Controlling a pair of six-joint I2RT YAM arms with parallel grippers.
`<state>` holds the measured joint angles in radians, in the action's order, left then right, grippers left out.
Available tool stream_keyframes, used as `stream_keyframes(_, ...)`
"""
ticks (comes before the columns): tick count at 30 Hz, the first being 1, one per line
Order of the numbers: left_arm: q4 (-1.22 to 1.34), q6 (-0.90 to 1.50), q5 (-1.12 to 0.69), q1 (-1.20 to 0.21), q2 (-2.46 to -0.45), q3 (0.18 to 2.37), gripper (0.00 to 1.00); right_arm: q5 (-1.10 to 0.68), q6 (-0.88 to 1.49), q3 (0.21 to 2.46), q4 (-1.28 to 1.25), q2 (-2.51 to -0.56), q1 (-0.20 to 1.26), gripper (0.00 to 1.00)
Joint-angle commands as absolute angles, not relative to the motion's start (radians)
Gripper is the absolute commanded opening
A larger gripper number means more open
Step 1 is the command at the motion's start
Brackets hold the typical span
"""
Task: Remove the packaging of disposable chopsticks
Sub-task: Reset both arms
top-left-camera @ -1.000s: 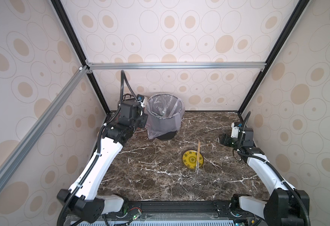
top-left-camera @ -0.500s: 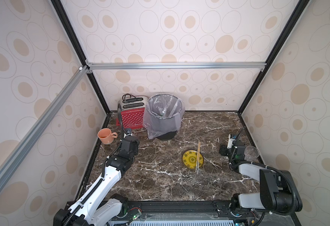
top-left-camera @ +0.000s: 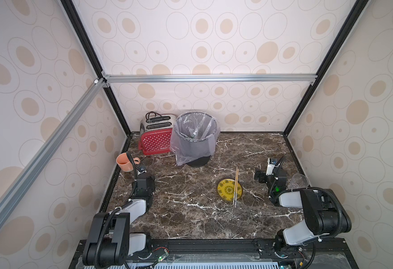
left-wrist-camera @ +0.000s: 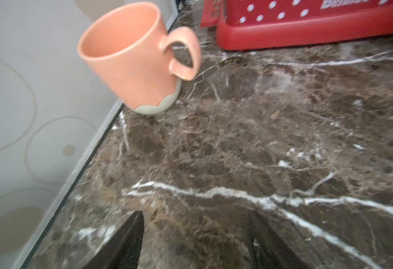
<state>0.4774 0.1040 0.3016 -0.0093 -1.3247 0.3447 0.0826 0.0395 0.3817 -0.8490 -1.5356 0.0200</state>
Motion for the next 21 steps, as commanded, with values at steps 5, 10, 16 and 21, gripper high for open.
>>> stream_keyframes(5, 0.900, 0.038, 0.132, 0.025, -1.528, 0.384, 0.72, 0.117, 0.022, 0.399, -0.822, -1.529, 0.031, 0.98)
stream_keyframes(10, 0.823, 0.033, 0.112, 0.026, -1.542, 0.430, 0.76, 0.118, 0.018, 0.415, -0.805, -1.539, 0.031, 0.99)
stream_keyframes(16, 0.822, 0.034, 0.112, 0.026, -1.541, 0.431, 0.85, 0.125, 0.014, 0.409, -0.808, -1.533, 0.038, 0.99)
stream_keyframes(21, 0.825, 0.034, 0.112, 0.027, -1.541, 0.431, 0.99, 0.126, 0.014, 0.408, -0.811, -1.534, 0.038, 0.99)
